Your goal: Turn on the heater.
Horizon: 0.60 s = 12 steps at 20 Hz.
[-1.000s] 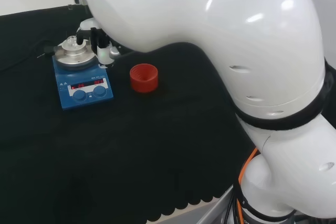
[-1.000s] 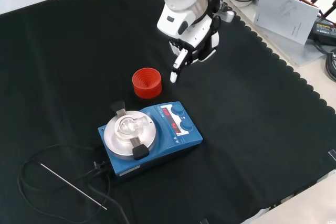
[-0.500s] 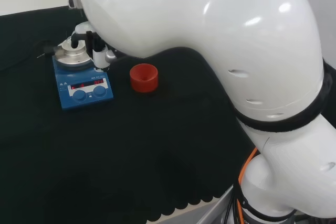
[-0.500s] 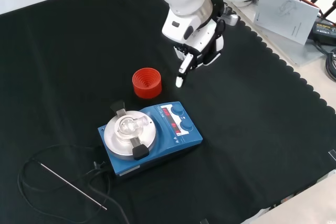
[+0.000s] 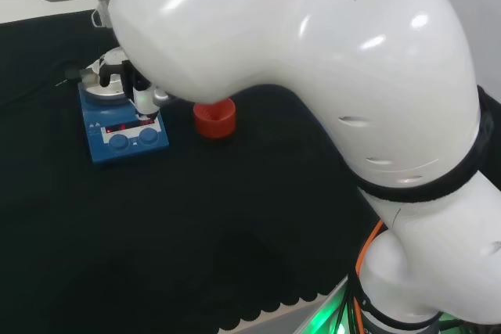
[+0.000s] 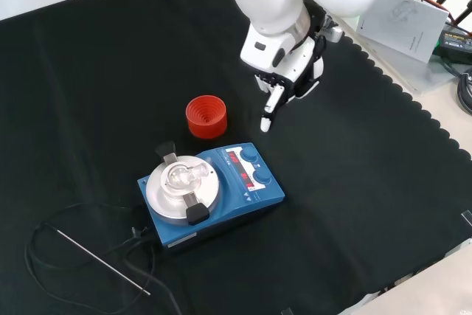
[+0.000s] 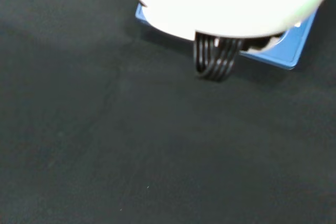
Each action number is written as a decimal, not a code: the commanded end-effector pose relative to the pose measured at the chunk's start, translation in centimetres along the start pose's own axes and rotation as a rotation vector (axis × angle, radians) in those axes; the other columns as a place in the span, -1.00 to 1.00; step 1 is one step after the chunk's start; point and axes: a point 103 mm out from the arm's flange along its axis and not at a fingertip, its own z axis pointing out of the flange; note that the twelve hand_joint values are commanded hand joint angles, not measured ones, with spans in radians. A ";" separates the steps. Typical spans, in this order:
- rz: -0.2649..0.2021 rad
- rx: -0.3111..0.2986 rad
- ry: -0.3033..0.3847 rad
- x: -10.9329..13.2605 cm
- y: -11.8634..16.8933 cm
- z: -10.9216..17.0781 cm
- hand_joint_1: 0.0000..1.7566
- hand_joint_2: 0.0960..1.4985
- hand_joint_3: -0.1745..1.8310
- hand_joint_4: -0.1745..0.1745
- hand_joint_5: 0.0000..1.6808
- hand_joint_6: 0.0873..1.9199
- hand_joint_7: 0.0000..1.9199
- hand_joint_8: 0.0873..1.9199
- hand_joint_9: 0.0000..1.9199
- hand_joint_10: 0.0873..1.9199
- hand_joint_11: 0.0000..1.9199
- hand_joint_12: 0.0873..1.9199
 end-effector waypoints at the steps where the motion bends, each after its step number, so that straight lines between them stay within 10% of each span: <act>1: -0.027 0.009 0.001 0.5 0.0 0.8 0.75 -0.35 0.27 -0.33 -0.67 -0.75 0.55 0.20 0.58 0.05 0.40 0.10; 5: -0.048 -0.004 0.065 -0.9 -0.2 1.8 0.70 -0.60 0.51 -0.35 -0.64 -0.73 0.41 0.25 0.59 0.02 0.44 0.07; 12: -0.035 -0.004 0.028 -2.1 -1.3 3.5 0.35 -0.40 0.20 -0.44 -0.65 -0.69 0.60 0.00 0.66 -0.14 0.62 0.10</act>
